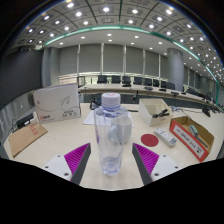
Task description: Pour water
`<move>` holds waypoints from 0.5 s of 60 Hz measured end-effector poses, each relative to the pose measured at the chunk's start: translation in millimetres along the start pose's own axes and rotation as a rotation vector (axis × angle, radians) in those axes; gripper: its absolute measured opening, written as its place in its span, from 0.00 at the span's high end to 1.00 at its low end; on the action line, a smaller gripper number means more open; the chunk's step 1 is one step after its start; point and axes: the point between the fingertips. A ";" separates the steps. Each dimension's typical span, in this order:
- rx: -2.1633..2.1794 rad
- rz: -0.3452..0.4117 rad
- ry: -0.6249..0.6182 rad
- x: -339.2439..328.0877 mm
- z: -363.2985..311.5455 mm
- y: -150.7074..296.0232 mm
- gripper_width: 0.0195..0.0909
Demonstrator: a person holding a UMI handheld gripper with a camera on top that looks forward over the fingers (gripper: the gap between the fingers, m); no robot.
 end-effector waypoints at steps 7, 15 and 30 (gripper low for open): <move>0.009 0.024 -0.031 28.7 2.0 0.3 0.19; 0.016 0.065 -0.037 42.4 0.8 5.9 0.56; 0.025 0.066 -0.025 38.0 -6.2 10.5 0.79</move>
Point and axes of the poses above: the point between the fingertips, and its own axes, seen from behind it with the camera up: z to the right, y up, x forward, the way the camera looks, and after that the axes turned 11 degrees about -x, right-handed
